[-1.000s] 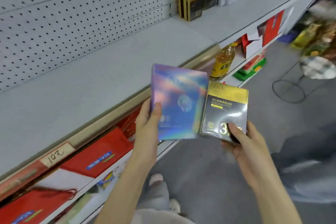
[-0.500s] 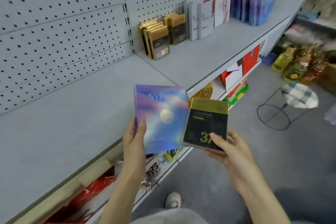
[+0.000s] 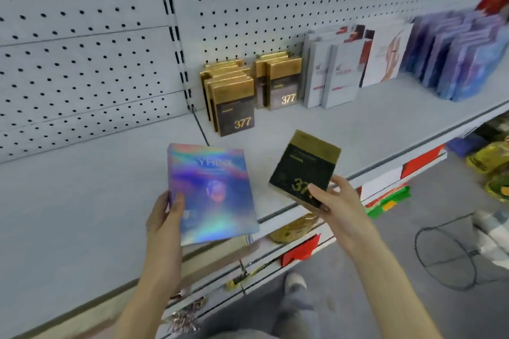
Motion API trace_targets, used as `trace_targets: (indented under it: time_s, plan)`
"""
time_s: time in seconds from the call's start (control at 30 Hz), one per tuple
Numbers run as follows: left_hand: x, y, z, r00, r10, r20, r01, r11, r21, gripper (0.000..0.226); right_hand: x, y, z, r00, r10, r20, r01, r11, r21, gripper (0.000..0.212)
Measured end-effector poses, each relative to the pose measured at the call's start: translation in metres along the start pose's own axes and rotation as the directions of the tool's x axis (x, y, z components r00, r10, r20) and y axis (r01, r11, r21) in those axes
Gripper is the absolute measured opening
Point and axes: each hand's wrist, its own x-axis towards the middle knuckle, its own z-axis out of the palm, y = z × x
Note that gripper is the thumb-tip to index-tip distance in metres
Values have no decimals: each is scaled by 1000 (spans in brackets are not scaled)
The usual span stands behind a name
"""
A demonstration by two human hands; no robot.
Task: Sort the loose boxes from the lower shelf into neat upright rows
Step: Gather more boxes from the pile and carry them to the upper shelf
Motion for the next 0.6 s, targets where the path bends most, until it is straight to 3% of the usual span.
trace_targets:
  time_s: [0.1,0.17,0.3,0.4,0.6]
  plan:
    - [9,-17,44,995,-15,-103,14,1000,-13,20,65,-33,-21,985,-42,170,53,997,-64,81]
    - [14,-27,70,985,-7,-172,10,1000,14,18,105,-53,-28,960,-76,269,109,988,-112,90]
    - [23,-31,91,953,49,-298,-7,990,140,18,179,-75,-25,907,-239,347,336,907,-253,70]
    - [21,-32,92,945,50,-323,27,973,231,18,219,-77,-10,879,-293,377,402,880,-253,52]
    - [20,-37,89,940,25,-340,62,967,245,20,262,-67,13,859,-431,276,506,793,-339,55]
